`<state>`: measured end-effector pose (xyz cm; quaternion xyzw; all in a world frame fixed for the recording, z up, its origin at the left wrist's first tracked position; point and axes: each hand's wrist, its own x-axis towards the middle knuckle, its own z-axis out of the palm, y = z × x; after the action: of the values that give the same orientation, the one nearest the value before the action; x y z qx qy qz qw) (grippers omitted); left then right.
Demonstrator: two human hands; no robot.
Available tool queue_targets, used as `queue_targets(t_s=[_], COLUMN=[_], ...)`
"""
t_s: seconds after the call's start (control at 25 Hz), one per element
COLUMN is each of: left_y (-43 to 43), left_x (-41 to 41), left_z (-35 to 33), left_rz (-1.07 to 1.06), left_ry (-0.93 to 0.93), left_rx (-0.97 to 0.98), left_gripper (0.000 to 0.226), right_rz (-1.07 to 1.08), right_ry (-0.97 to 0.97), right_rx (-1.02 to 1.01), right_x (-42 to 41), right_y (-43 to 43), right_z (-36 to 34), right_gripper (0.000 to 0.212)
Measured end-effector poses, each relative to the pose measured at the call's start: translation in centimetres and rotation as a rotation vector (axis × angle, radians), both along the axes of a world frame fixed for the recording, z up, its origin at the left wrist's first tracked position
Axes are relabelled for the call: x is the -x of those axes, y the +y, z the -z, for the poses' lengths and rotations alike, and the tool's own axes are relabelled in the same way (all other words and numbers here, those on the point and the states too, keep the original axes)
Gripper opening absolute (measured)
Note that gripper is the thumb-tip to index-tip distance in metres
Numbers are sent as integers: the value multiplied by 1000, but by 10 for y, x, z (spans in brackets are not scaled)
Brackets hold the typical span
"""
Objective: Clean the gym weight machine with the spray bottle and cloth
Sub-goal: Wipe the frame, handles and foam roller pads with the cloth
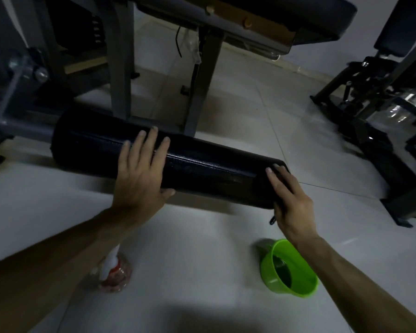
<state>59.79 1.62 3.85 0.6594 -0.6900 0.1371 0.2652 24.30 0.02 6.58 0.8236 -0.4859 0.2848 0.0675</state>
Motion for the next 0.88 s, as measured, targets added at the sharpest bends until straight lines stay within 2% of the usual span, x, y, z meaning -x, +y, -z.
queue_targets(t_s=[0.12, 0.2, 0.28, 0.36, 0.48, 0.72, 0.88], left_y=[8, 19, 25, 24, 25, 27, 23], left_x=[-44, -80, -107, -129, -143, -134, -136], left_z=[-7, -10, -2, 15, 26, 14, -5], left_rz=[-107, -182, -245, -236, -170, -156, -159], left_ry=[146, 239, 413, 685, 876, 957, 970], left_rx=[17, 22, -2, -19, -29, 46, -32], left_gripper=[143, 144, 140, 122, 94, 70, 86], right_rz=[-133, -253, -341, -397, -475, -563, -473], right_ry=[27, 44, 88, 144, 190, 275, 253], right_rx=[50, 93, 135, 157, 161, 110, 103], right_x=[-66, -114, -159, -209, -290, -391, -343], right_y=[-12, -20, -27, -30, -31, -24, -34], right_z=[-6, -9, -10, -8, -9, -28, -29], right_gripper=[68, 57, 51, 50, 51, 56, 52])
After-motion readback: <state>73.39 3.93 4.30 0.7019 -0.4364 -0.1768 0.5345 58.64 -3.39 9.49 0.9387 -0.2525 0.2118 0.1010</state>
